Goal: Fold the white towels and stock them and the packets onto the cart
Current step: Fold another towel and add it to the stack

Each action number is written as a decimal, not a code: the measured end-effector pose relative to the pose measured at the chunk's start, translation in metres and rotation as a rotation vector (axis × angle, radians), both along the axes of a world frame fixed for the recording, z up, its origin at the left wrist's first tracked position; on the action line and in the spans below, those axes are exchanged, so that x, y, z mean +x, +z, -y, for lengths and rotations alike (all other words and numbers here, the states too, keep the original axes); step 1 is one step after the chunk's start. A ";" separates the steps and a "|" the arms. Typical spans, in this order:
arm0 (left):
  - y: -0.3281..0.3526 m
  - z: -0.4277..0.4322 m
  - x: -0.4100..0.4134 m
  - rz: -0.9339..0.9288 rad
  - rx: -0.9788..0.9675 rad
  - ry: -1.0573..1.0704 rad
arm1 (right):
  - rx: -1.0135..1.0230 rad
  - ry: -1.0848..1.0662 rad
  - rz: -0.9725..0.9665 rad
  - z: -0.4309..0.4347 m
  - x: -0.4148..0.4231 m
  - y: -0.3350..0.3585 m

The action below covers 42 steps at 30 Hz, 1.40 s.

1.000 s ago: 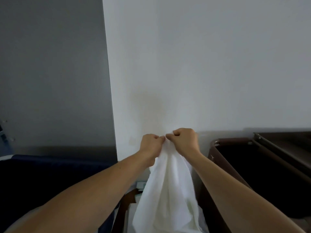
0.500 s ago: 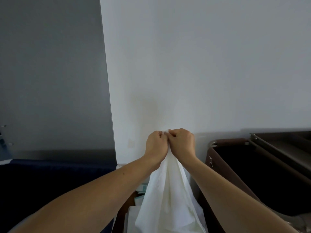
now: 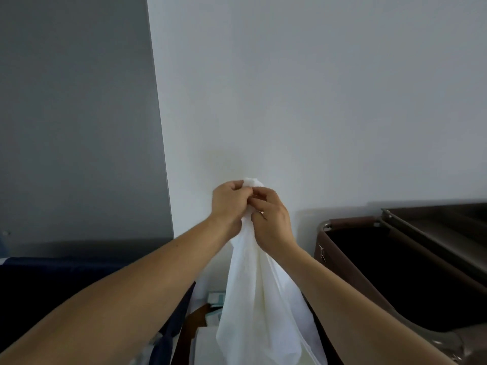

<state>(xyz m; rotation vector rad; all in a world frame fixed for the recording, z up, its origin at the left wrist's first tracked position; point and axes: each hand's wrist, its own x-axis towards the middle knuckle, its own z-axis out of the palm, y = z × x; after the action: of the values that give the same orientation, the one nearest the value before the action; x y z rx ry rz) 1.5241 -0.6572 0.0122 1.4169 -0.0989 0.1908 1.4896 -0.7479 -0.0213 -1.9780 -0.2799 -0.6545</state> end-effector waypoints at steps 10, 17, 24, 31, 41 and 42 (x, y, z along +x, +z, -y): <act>0.020 0.000 0.006 -0.068 -0.078 -0.104 | -0.313 -0.076 0.274 0.010 0.002 -0.004; 0.059 -0.001 0.030 0.007 -0.094 -0.026 | -0.307 -0.006 0.347 0.027 -0.003 0.001; 0.136 0.011 0.037 0.264 -0.131 -0.048 | -0.444 -0.287 0.041 0.034 -0.009 -0.001; 0.139 0.005 0.036 0.326 0.020 -0.218 | -0.493 -0.114 0.045 0.047 -0.013 0.006; 0.112 -0.035 0.045 0.323 0.012 -0.190 | -0.146 -0.112 -0.039 0.113 0.009 -0.001; 0.111 -0.037 0.046 0.325 0.017 -0.164 | -0.146 -0.058 -0.054 0.114 0.008 -0.005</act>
<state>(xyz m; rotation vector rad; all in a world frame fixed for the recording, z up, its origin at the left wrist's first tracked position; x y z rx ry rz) 1.5705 -0.6201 0.1236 1.3778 -0.4836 0.2831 1.4980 -0.8621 -0.0263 -2.1472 -0.2440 -0.6320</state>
